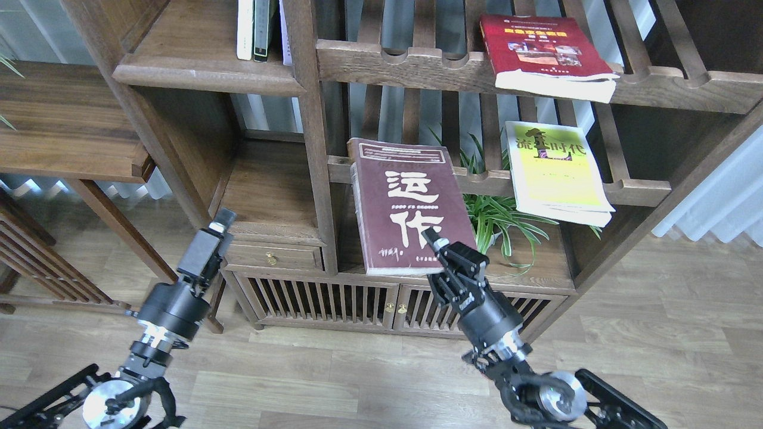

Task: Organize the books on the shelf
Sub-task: 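Pull the dark red book off the shelf and grip it with both grippers, then lift the dark red book with the left gripper up past the shelf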

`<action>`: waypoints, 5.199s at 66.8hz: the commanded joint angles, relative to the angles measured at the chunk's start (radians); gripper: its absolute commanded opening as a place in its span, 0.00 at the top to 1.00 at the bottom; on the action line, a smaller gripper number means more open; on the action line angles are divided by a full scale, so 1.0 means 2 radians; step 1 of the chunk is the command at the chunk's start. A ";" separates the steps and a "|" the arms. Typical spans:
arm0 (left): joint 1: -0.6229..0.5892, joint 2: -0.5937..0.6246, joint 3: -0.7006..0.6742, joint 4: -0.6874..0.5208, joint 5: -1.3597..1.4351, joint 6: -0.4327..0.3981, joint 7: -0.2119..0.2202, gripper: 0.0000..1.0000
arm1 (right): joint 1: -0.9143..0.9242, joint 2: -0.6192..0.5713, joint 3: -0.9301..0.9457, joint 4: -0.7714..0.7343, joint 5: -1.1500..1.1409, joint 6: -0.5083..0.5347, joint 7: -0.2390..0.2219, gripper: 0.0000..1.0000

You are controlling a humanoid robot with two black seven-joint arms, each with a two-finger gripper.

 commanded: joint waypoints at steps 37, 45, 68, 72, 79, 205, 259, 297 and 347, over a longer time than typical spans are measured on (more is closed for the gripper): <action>-0.039 0.032 0.080 -0.017 -0.029 0.000 0.027 0.16 | 0.000 0.016 -0.033 0.002 -0.037 0.000 -0.009 0.96; -0.049 0.031 0.095 -0.021 -0.030 0.000 0.051 0.16 | 0.000 0.027 -0.038 -0.006 -0.053 0.000 -0.009 0.96; -0.072 0.025 0.131 -0.021 -0.034 0.000 0.075 0.20 | 0.002 0.034 -0.060 -0.007 -0.075 0.000 -0.009 0.95; -0.072 0.022 0.141 -0.021 -0.034 0.000 0.075 0.21 | 0.004 0.034 -0.064 -0.007 -0.078 0.000 -0.009 0.95; -0.072 0.016 0.151 -0.023 -0.034 0.000 0.075 0.25 | 0.005 0.038 -0.065 -0.007 -0.081 0.000 -0.009 0.95; -0.071 0.075 0.148 -0.024 -0.015 0.000 0.045 0.94 | 0.014 0.094 -0.046 -0.070 -0.102 0.000 0.000 0.02; -0.067 0.107 -0.132 -0.034 0.240 0.000 0.052 1.00 | 0.012 0.094 -0.034 -0.103 -0.117 0.000 -0.001 0.02; -0.059 -0.067 -0.335 -0.024 0.310 0.000 0.171 1.00 | 0.011 0.094 -0.012 -0.123 -0.141 0.000 -0.002 0.02; -0.141 -0.153 -0.404 0.011 0.386 0.000 0.179 1.00 | 0.005 0.094 -0.015 -0.133 -0.142 0.000 -0.002 0.02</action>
